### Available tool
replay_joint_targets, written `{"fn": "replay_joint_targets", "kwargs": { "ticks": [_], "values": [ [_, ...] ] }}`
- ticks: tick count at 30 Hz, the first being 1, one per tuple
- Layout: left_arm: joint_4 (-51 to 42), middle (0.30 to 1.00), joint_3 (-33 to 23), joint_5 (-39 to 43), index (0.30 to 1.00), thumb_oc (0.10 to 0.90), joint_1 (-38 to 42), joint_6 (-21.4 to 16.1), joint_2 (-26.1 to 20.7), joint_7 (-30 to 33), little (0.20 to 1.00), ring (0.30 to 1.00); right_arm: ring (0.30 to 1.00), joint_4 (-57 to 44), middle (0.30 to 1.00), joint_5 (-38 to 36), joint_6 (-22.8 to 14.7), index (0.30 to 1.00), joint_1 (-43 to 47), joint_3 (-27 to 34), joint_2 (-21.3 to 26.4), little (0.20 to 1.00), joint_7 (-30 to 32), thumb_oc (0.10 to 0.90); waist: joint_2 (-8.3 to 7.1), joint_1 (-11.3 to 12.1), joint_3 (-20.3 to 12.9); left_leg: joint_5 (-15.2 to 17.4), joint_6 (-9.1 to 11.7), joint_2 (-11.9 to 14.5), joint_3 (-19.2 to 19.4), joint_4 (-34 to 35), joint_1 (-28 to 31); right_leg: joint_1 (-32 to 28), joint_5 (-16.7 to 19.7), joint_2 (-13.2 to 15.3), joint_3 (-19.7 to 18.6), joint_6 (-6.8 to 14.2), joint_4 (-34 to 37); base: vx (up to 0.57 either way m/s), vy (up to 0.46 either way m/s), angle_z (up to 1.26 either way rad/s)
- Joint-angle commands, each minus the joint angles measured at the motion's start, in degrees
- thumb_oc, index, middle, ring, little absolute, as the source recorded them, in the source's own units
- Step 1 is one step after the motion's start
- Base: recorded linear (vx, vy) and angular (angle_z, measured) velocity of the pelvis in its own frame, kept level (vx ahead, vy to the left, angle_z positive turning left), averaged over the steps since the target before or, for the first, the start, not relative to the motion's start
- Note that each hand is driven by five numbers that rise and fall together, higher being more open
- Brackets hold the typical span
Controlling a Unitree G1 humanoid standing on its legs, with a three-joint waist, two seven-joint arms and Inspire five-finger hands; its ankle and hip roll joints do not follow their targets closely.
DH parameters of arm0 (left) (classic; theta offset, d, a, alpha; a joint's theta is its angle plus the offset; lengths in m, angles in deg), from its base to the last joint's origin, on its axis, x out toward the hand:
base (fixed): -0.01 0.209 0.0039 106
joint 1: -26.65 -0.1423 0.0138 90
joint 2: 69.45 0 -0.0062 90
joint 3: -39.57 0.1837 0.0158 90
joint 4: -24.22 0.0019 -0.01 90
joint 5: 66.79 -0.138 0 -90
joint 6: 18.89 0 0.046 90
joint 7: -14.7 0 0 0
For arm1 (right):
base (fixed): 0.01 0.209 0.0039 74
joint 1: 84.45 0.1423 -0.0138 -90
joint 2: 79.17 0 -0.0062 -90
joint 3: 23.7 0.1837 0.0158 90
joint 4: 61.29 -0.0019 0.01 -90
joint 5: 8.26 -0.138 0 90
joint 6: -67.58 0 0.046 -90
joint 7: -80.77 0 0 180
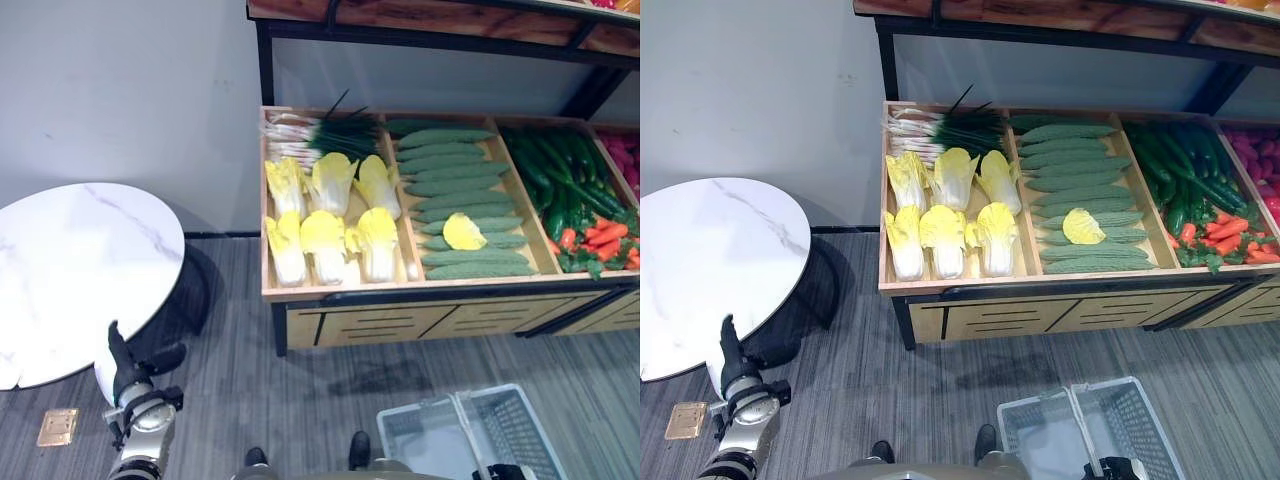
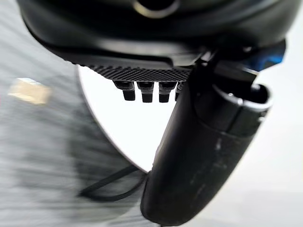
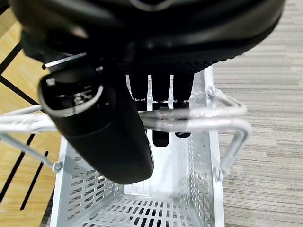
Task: Get the vegetables into the basket
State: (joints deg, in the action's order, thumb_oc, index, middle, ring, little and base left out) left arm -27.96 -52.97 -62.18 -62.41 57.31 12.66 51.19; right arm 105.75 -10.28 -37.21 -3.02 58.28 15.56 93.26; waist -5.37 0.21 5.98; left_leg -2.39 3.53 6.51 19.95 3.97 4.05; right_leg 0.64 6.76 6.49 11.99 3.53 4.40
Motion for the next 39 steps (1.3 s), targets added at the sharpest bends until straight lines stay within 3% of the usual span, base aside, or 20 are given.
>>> {"fn": "replay_joint_targets", "kwargs": {
  "ticks": [1,6,12,13,15,22,30,33,36,39],
  "values": [
    [-7.0,1.0,-1.9,-2.9,1.0,0.9,6.0,-5.6,-4.2,0.6,1.0,1.0,0.3,0.6,0.3,0.9,-1.5,0.3,2.0,-0.3,2.1,0.3,2.6,0.4,-1.29,-0.9,-0.2,0.2,3.7,2.8,-6.0,1.0,0.0,0.0,2.0,4.9,-4.7,7.7,0.6,0.02,0.0,-0.06],
    [-17.8,1.0,2.0,-2.0,1.0,0.9,9.5,-6.1,-4.2,-4.3,1.0,1.0,0.3,-1.2,0.3,1.9,-0.6,0.3,1.6,-1.3,2.4,0.3,1.5,0.4,-1.16,-2.1,-0.1,0.4,3.7,3.0,-5.2,1.0,0.3,0.5,2.2,4.7,-5.6,7.7,0.6,0.01,0.003,-0.06],
    [-23.6,1.0,8.3,-1.9,1.0,0.9,13.8,-6.8,-3.9,-9.6,1.0,1.0,0.3,-1.5,0.3,1.9,-0.1,0.3,1.3,-1.7,2.7,0.3,-0.1,0.4,-0.93,-3.2,0.0,0.8,3.6,3.0,-4.3,1.0,1.1,0.9,2.4,4.5,-6.8,7.6,0.6,0.01,0.004,-0.08],
    [-23.6,1.0,8.3,-1.9,1.0,0.9,13.8,-6.8,-3.9,-9.6,1.0,1.0,0.3,-1.5,0.3,1.9,-0.1,0.3,1.3,-1.7,2.7,0.3,-0.1,0.4,-0.93,-3.2,0.0,0.8,3.6,3.0,-4.2,1.0,1.1,0.8,2.4,4.5,-6.8,7.6,0.6,0.03,-0.005,-0.22],
    [-23.5,1.0,13.7,1.8,1.0,0.9,17.3,-8.0,-2.3,-13.5,1.0,1.0,0.3,-2.4,0.3,1.5,0.0,0.3,0.8,-2.3,2.8,0.3,-1.0,0.4,-0.8,-4.6,-0.2,1.2,3.5,3.0,-3.2,1.0,1.9,1.2,2.5,4.3,-8.2,7.8,0.6,0.05,-0.011,-0.23],
    [-22.4,1.0,20.0,0.9,1.0,0.9,21.1,-7.4,-0.7,-15.4,1.0,1.0,0.3,-3.4,0.3,1.1,0.1,0.3,0.5,-2.6,2.9,0.3,-1.3,0.4,-0.52,-6.1,-0.6,1.8,3.4,3.0,-1.2,1.0,3.5,1.7,2.5,3.5,-10.5,7.8,0.6,0.04,-0.009,-0.25],
    [-17.4,1.0,23.1,-6.6,1.0,0.9,24.8,-4.8,1.6,-10.3,1.0,1.0,0.3,-3.2,0.3,0.7,0.1,0.3,1.2,-3.6,2.5,0.3,-0.3,0.4,-0.5,-7.5,-0.3,2.2,3.3,2.9,1.0,1.0,4.5,3.2,3.0,2.4,-13.5,7.7,0.6,0.02,-0.017,-0.21],
    [-15.8,1.0,23.4,-12.7,1.0,0.9,26.0,-3.1,1.5,-7.4,1.0,1.0,0.3,-3.2,0.3,0.5,-0.3,0.3,1.3,-3.8,2.0,0.3,0.3,0.4,-0.62,-7.6,-0.1,2.2,3.3,3.0,1.2,1.0,4.3,3.6,3.1,2.2,-13.8,7.7,0.6,-0.01,-0.03,-0.16],
    [-14.0,1.0,25.4,-25.7,1.0,0.9,29.0,0.3,-0.2,0.6,1.0,1.0,0.3,-3.1,0.3,0.2,-1.2,0.3,1.9,-4.8,1.3,0.3,1.9,0.4,-0.8,-7.8,0.3,2.1,3.4,3.2,1.6,1.0,3.8,4.5,3.3,1.8,-14.2,7.8,0.5,-0.02,-0.036,-0.08],
    [-13.8,1.0,26.8,-30.4,1.0,0.9,30.1,1.7,-1.0,3.1,1.0,1.0,0.3,-3.1,0.3,-0.1,-1.6,0.3,2.2,-5.3,1.0,0.3,2.5,0.4,-0.8,-7.9,0.6,2.2,3.4,3.3,1.9,1.0,3.7,4.9,3.3,1.7,-14.4,7.8,0.4,-0.01,-0.027,-0.05]
  ]
}}
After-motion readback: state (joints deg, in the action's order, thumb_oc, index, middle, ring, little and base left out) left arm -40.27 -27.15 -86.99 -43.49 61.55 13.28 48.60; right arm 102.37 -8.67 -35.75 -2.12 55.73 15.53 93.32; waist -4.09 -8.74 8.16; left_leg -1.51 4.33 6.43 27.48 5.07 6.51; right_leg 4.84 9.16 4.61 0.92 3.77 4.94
